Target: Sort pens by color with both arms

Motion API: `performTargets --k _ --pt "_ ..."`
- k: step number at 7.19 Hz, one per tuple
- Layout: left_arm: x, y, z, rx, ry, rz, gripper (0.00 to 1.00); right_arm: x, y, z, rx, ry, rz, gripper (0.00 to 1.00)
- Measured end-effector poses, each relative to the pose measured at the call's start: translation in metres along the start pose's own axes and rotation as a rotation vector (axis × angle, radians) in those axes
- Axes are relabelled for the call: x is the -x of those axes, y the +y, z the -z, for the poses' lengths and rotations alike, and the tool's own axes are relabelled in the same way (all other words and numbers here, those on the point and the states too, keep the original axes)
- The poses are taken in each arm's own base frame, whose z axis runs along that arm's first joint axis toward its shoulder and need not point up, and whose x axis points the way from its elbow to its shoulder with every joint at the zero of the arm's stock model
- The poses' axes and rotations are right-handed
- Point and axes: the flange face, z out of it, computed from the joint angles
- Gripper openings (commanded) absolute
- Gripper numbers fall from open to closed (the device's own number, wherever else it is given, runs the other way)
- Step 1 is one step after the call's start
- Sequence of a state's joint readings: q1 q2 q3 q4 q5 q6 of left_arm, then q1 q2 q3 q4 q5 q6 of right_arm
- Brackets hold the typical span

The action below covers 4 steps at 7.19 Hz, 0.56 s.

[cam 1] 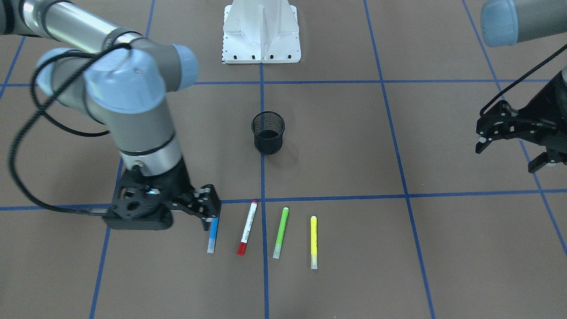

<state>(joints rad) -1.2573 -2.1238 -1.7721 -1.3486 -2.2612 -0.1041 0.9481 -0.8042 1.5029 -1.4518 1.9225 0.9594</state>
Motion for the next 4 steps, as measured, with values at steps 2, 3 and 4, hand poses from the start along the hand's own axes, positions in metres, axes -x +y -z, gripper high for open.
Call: performTargets --k 2,3,4 --pt "0.027 0.010 0.006 -0.004 -0.020 0.033 0.99 -0.176 0.025 0.028 0.046 0.020 0.177 1.00" --pt "0.050 0.017 0.015 -0.011 -0.038 0.052 1.00 -0.249 0.032 0.039 0.072 0.035 0.253 1.00" --pt "0.084 0.027 0.020 -0.005 -0.057 0.045 1.00 -0.326 0.039 0.052 0.098 0.049 0.321 1.00"
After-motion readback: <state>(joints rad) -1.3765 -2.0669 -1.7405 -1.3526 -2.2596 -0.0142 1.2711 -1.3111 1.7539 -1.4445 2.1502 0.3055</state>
